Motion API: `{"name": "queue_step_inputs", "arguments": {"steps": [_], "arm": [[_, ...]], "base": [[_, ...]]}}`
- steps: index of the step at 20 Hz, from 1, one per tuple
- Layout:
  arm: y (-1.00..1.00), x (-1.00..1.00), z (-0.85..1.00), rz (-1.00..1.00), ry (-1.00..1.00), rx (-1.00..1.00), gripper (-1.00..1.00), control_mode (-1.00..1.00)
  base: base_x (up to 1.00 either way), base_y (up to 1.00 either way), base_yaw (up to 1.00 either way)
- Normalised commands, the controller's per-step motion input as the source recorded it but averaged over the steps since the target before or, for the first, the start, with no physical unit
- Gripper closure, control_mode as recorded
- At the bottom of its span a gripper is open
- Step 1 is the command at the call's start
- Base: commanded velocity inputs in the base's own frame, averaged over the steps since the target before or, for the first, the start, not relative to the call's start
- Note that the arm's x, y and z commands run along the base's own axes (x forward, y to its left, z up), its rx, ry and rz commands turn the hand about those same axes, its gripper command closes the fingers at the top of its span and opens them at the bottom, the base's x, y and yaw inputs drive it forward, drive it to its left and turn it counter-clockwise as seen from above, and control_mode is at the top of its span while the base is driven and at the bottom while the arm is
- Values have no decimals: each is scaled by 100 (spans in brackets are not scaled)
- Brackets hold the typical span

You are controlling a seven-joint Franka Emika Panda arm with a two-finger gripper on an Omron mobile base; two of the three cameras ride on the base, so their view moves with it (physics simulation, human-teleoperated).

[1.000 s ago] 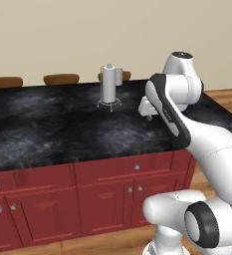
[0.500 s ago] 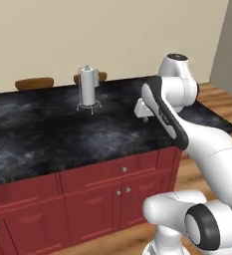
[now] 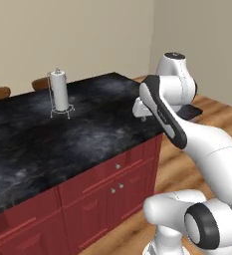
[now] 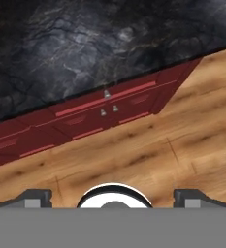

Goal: Take a straw from the drawer in front and place it inside the glass cup on the dining counter.

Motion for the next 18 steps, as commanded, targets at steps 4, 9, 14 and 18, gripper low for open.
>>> {"name": "queue_step_inputs", "arguments": {"steps": [4,9,14,18], "arm": [[0,0,0,0,0,0,-100,100],[0,0,0,0,0,0,-100,100],[0,0,0,0,0,0,-100,100],[0,0,0,0,0,0,-100,100]], "base": [[-15,34,-37],[-37,36,-27],[-10,78,-19],[-3,79,-15]]}}
